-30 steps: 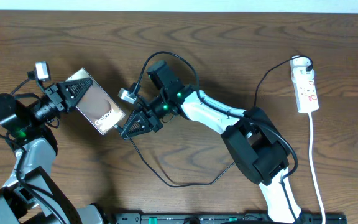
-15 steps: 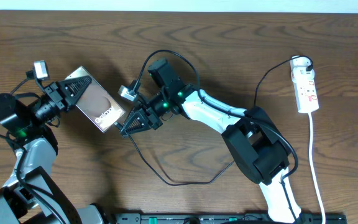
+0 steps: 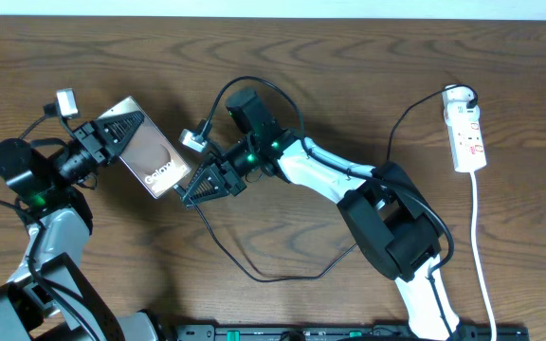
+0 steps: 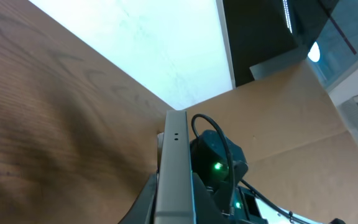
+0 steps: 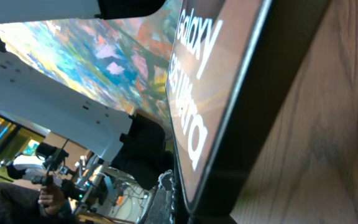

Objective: Plug charger to phone and switch on socket
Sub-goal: 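Push the plug into the phone's bottom port with the right gripper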

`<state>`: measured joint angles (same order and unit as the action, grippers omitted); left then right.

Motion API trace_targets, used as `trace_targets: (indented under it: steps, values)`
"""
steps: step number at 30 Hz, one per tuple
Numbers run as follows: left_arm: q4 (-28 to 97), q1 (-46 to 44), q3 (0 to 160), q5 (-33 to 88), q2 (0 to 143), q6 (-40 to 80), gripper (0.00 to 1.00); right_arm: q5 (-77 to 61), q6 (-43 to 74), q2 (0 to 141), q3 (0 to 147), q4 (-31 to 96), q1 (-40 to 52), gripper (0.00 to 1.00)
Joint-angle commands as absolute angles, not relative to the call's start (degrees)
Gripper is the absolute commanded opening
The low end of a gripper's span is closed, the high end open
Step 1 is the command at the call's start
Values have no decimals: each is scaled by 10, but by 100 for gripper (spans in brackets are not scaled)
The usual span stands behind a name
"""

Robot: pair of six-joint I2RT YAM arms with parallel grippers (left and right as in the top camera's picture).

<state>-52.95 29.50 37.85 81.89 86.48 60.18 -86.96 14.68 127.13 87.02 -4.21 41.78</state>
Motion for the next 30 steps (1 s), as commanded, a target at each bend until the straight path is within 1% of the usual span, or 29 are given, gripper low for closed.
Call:
trace_targets:
  steps: [1, 7, 13, 21, 25, 30]
  values:
    - [-533, 285, 379, 853, 861, 582, 7, -856, 192, 1271, 878, -76, 417, 1]
    - [-533, 285, 379, 849, 861, 581, 8, -835, 229, 1271, 878, -112, 416, 1]
    - [-533, 285, 379, 807, 861, 584, 7, -813, 268, 1271, 878, -150, 416, 1]
    - [-533, 285, 379, 784, 861, 583, 8, -787, 319, 1271, 878, -200, 416, 1]
    - [-533, 285, 379, 789, 861, 582, 8, -774, 324, 1271, 878, -202, 416, 1]
    - [-533, 285, 379, 826, 861, 570, 8, -764, 343, 1271, 879, -217, 411, 1]
